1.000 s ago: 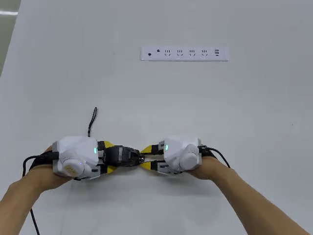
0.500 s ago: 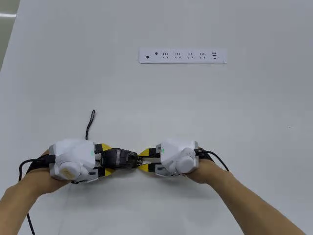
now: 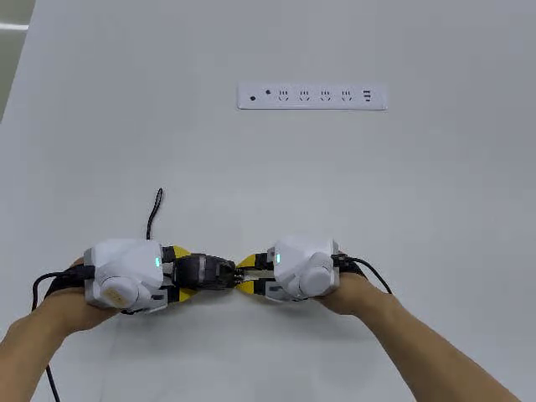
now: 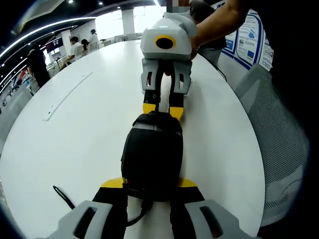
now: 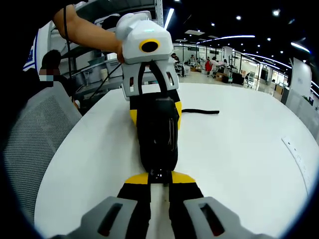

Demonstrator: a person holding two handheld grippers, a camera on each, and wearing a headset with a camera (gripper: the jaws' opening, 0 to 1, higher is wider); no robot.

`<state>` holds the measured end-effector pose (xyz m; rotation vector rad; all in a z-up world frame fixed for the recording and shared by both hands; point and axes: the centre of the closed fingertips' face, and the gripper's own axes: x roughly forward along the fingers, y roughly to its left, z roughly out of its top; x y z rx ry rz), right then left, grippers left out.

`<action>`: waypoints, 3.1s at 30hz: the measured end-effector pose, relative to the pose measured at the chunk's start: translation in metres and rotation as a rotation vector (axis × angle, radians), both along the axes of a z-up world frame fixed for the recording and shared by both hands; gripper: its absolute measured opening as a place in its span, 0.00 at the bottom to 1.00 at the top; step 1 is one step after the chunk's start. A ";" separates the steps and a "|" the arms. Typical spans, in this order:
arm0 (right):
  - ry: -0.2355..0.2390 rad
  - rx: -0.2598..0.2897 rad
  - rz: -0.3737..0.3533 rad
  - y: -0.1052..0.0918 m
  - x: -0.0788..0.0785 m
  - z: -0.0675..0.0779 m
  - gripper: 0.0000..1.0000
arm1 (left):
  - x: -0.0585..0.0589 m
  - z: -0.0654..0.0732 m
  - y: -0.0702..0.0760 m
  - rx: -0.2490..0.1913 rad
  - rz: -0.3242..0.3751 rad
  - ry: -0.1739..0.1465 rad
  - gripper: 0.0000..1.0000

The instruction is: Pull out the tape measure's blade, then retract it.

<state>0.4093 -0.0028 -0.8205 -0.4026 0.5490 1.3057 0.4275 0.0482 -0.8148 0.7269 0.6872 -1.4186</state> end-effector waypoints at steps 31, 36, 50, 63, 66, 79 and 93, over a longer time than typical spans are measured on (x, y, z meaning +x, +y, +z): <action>-0.007 -0.024 0.008 -0.013 -0.002 0.000 0.11 | -0.001 0.000 0.001 0.002 -0.002 0.000 0.29; -0.007 -0.023 0.010 -0.014 -0.003 0.001 0.11 | -0.001 0.001 0.001 0.002 -0.001 0.001 0.29; -0.008 -0.026 0.014 -0.020 -0.004 0.002 0.11 | 0.000 0.000 0.002 0.000 -0.001 0.002 0.29; -0.010 -0.029 0.020 -0.025 -0.005 0.003 0.11 | -0.001 0.000 0.002 -0.002 0.001 0.004 0.29; -0.009 -0.029 0.020 -0.027 -0.005 0.003 0.11 | -0.001 0.000 0.002 -0.002 0.001 0.005 0.29; -0.007 -0.036 0.021 -0.035 -0.006 0.004 0.11 | 0.000 0.001 0.002 -0.003 0.002 0.006 0.29; -0.004 -0.043 0.024 -0.047 -0.008 0.005 0.11 | 0.000 0.001 0.002 -0.004 0.004 0.007 0.29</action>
